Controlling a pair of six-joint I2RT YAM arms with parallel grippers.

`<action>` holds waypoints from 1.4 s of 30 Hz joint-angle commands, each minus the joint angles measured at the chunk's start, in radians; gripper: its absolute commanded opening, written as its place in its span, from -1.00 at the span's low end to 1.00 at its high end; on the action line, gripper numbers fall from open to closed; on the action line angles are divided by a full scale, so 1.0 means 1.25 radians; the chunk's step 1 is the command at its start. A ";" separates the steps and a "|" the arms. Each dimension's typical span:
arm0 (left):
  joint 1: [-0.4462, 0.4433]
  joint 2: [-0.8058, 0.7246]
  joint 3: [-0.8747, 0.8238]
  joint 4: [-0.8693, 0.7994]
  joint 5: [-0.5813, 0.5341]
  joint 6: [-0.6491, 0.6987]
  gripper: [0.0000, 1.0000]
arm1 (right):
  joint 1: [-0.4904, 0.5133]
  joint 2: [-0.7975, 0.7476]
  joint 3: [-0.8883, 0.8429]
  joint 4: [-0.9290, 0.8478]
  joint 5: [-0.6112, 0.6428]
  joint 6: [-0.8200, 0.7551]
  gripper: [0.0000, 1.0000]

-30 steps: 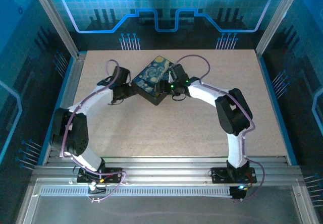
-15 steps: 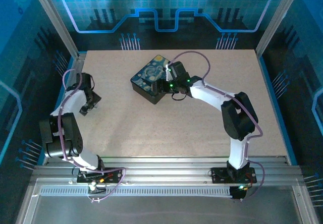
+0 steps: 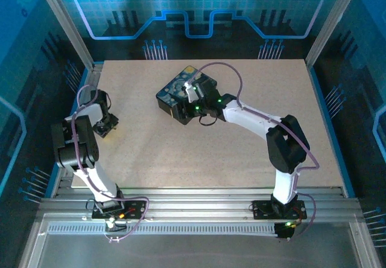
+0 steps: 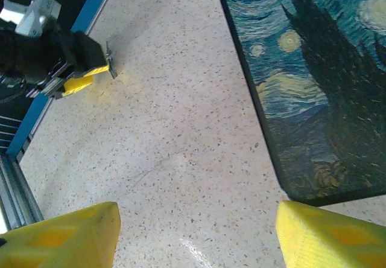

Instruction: Unlock the padlock with the key

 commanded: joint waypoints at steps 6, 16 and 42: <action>0.014 0.093 0.110 -0.007 0.035 0.027 -0.12 | 0.019 -0.016 0.058 -0.026 -0.071 -0.015 0.37; 0.018 0.107 0.080 0.019 0.080 0.040 -0.68 | 0.021 -0.040 0.051 -0.067 -0.034 -0.034 0.36; -0.646 -0.200 0.023 -0.087 0.089 -0.129 -1.00 | -0.195 -0.154 -0.155 -0.117 -0.016 -0.008 0.35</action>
